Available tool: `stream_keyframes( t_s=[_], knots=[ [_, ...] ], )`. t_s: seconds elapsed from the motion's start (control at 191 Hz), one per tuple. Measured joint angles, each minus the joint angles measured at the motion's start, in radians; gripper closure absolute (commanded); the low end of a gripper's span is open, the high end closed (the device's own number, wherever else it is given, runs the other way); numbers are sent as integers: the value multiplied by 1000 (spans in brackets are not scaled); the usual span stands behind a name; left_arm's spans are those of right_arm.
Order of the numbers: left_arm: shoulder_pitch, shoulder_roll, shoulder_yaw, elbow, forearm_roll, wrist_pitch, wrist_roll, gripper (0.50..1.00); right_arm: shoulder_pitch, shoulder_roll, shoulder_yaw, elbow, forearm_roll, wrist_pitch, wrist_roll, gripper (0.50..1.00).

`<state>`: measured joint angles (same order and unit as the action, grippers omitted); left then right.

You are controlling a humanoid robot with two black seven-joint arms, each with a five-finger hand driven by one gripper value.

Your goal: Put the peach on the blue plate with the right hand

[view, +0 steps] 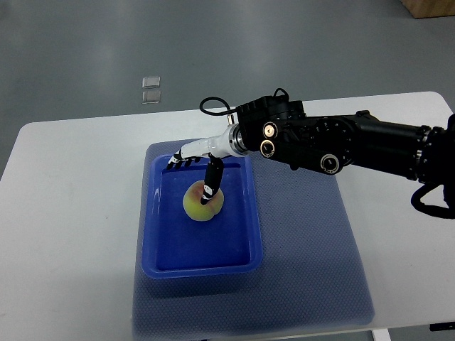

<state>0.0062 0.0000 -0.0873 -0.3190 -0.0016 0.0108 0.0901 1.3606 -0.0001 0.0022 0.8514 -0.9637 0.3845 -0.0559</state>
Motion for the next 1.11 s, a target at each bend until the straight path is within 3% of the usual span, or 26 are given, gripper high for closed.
stream_keyframes(
  t_s=[0.094,0.246,0.43,0.608,0.749,0.865,1.111],
  knots=[
    [0,0,0,0,0,0,0,500,25,-15,96,1,45,0,1,568],
    [0,0,1,-6,0,0,0,500,16,-146,309,0,151,-7,22,570],
    [0,0,2,-9,0,0,0,500,-180,-243,684,1,342,-13,95,570],
    [0,0,1,-11,0,0,0,500,-438,-223,1018,-17,544,-59,156,570],
    [0,0,0,-12,0,0,0,500,-611,-163,1153,-78,723,-86,250,568],
    [0,0,0,-10,0,0,0,500,-663,-122,1167,-154,796,-81,291,568],
    [0,0,1,-5,0,0,0,500,-682,-70,1169,-226,815,-77,301,568]
  ],
)
